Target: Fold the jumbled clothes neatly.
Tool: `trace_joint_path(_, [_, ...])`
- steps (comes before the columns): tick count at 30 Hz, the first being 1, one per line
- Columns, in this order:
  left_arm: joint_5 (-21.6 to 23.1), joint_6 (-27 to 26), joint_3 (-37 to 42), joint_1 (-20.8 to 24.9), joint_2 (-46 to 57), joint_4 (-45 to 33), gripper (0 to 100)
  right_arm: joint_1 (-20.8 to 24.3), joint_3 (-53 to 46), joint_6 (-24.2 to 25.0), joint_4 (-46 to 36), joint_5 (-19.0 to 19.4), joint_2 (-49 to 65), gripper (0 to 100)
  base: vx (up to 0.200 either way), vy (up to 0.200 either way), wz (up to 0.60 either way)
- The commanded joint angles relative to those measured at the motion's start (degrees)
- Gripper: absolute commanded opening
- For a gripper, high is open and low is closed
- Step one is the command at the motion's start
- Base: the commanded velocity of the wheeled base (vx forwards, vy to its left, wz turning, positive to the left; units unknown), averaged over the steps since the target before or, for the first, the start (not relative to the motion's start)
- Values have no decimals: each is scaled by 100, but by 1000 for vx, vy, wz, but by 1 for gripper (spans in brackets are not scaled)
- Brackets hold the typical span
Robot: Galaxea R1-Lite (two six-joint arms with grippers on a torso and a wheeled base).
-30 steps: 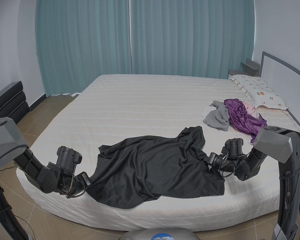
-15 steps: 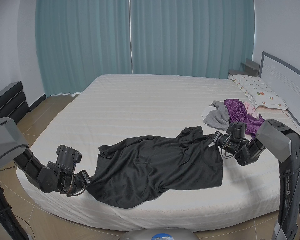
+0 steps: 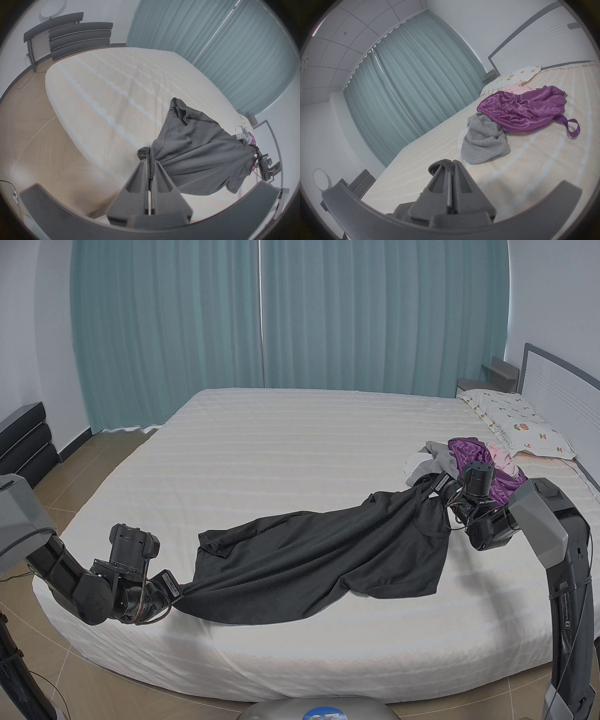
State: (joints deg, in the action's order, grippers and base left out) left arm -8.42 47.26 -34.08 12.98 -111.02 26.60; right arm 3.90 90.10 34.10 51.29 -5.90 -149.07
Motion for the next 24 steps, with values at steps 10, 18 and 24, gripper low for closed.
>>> trace_joint_path(10, [16, 11, 16, -68, -87, 65, 0, -12, -318, 71, -180, 71, -167, 100, 0, 0, 0])
trace_joint_path(18, [7, 2, 16, -59, -78, 100, 0, -179, -2234, 159, -57, 1144, 1134, 100, 0, 0, 0])
trace_joint_path(24, [7, 2, 33, -59, -43, 100, 0, -258, -3192, 159, -57, 1495, 1732, 100, 0, 0, 0])
